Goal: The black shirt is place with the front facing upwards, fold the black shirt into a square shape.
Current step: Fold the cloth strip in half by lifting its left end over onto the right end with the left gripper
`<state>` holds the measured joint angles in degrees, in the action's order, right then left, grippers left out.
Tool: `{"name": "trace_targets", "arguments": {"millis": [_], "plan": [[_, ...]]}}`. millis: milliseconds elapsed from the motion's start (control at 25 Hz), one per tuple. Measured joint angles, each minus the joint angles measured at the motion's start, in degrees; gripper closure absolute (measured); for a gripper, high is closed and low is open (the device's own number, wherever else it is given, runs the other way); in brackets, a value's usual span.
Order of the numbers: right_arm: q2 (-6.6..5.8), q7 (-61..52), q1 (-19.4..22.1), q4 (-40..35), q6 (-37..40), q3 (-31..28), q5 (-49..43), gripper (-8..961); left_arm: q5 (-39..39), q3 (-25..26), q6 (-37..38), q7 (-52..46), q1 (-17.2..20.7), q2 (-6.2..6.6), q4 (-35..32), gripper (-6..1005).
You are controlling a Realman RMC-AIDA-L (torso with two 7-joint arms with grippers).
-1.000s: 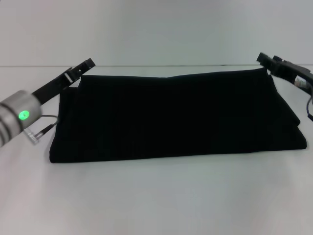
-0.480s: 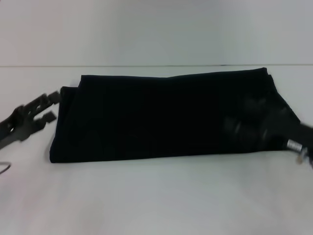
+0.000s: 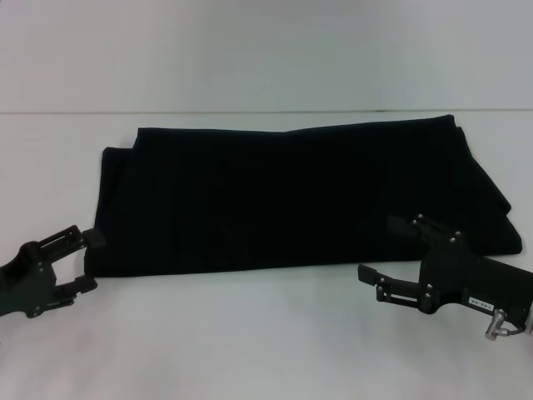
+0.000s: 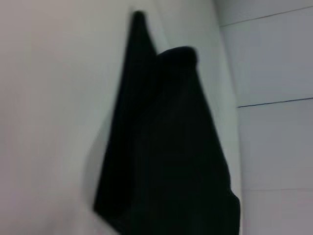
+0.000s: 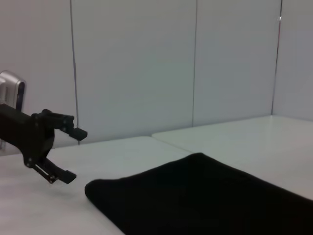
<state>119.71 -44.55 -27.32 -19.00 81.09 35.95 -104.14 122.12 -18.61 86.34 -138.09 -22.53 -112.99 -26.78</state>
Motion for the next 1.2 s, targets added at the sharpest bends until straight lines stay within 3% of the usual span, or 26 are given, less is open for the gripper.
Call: {"name": "trace_targets", "arguments": {"millis": [480,1200], "plan": [[0.11,0.1,-0.1,0.7,-2.0,0.2,0.0,8,1.1,-0.1,-6.4,-5.3,-0.4,0.08,0.1,86],[0.17,0.2,-0.4,1.5,-2.1,0.3,0.0,9,1.1,-0.5,-11.5,-5.6,-2.1,-0.75,2.1,130]]}}
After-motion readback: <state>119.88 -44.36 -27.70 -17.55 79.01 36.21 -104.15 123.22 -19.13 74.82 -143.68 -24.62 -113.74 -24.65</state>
